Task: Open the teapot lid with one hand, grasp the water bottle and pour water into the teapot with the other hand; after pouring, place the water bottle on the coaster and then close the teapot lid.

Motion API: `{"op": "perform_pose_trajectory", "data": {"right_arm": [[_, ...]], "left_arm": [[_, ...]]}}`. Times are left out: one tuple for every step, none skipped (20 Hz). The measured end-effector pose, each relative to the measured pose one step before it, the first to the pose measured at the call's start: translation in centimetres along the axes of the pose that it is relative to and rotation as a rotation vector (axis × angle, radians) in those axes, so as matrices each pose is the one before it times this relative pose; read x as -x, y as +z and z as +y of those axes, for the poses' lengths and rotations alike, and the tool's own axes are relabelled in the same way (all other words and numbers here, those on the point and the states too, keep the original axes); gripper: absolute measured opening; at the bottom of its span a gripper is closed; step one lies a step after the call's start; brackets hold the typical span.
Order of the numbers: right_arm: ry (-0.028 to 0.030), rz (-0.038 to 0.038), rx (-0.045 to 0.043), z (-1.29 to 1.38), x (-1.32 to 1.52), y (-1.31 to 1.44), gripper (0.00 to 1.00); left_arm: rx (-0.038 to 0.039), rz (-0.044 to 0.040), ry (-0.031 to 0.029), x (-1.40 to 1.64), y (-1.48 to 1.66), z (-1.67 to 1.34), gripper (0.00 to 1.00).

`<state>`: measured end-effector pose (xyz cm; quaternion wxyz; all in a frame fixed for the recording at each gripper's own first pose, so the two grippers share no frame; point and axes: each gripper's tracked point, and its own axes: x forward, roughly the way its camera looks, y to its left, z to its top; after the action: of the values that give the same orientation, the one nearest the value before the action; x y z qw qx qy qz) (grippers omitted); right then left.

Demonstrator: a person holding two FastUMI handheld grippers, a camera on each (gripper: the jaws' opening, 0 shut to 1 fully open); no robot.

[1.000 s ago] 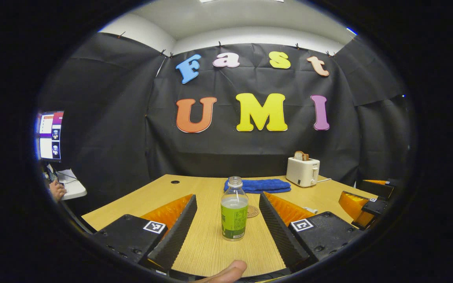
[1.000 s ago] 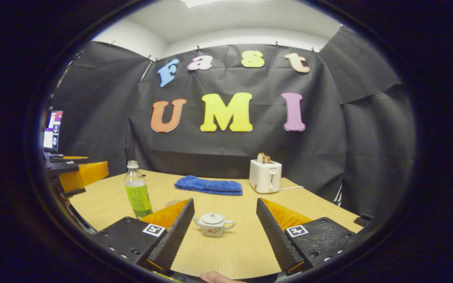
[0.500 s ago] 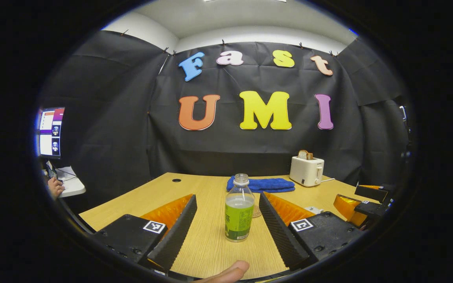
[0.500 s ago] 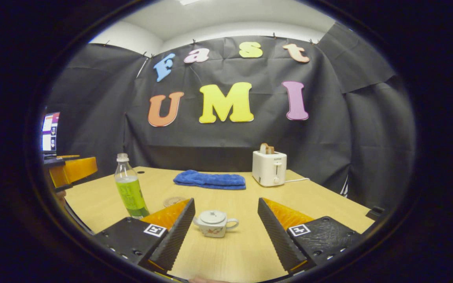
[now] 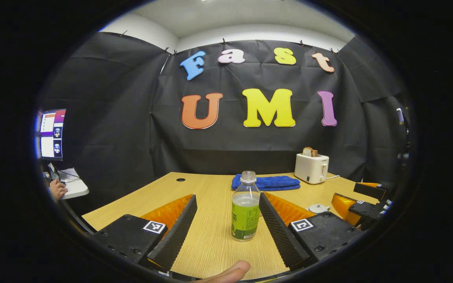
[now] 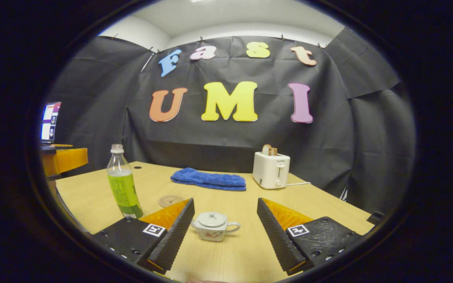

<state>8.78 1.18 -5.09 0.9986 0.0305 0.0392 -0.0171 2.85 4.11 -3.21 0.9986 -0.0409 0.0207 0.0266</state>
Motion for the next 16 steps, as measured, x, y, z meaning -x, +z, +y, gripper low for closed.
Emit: {"op": "perform_pose_trajectory", "data": {"right_arm": [[0.00217,0.01019,0.00309,0.368,-0.627,-0.308,0.96],[0.00297,0.00887,0.00393,0.324,-0.817,-0.363,0.97],[0.00305,0.01039,0.00624,0.391,-0.692,-0.275,0.94],[0.00285,0.01058,0.00340,0.288,-0.692,-0.399,0.94],[0.00079,0.01052,-0.00366,0.234,-0.567,-0.220,0.93],[0.01271,0.01331,-0.00645,0.302,-0.701,-0.385,0.91],[0.00367,0.00622,-0.00783,0.217,-0.544,-0.181,0.88],[-0.00220,0.00287,-0.00597,-0.092,-0.537,-0.131,0.84],[0.00485,0.00212,-0.00281,0.170,-0.514,-0.063,0.76],[0.01412,-0.00859,0.00149,0.334,-0.297,-0.061,0.72],[-0.02070,0.00037,0.01669,-0.227,-0.387,-0.069,0.70],[-0.01911,0.00048,0.02735,-0.342,-0.335,-0.487,0.64],[0.00843,0.00928,0.01673,0.214,-0.432,-0.393,0.57],[0.03353,0.00530,-0.00116,0.647,-0.150,-0.141,0.51],[0.00809,-0.00456,-0.00786,0.119,-0.058,0.263,0.39],[-0.00525,0.00297,-0.00262,-0.259,-0.189,-0.206,0.28]], "left_arm": [[-0.00227,0.00288,0.00270,-0.116,-0.185,0.100,0.99],[-0.00338,0.00090,0.00320,-0.029,-0.034,0.115,0.99],[-0.00650,0.00278,0.00382,-0.022,-0.127,0.167,0.99],[-0.00673,-0.00005,0.00805,-0.051,-0.035,0.248,0.99],[-0.00748,-0.00129,0.00685,-0.015,0.134,0.128,0.99],[-0.00377,-0.00065,0.00443,-0.056,-0.144,0.160,0.99],[0.00116,0.00057,0.00069,-0.096,-0.035,0.068,0.99],[0.00370,0.00509,-0.00048,-0.061,-0.176,-0.061,0.99],[0.00224,0.00544,-0.00131,-0.108,-0.163,-0.051,0.99],[0.00013,0.00422,0.00138,-0.267,-0.230,0.087,0.97],[-0.00500,0.00579,0.00397,-0.097,-0.228,0.111,0.99],[-0.00846,0.00385,0.00605,-0.011,-0.243,0.191,0.99],[-0.00881,0.00398,0.00555,-0.075,-0.150,0.099,0.99],[-0.00391,0.00406,0.00267,-0.111,-0.145,-0.005,0.99],[0.00166,0.00300,-0.00350,-0.070,-0.057,-0.221,0.99],[0.00582,0.00040,-0.00580,-0.022,-0.080,-0.125,0.99]]}}
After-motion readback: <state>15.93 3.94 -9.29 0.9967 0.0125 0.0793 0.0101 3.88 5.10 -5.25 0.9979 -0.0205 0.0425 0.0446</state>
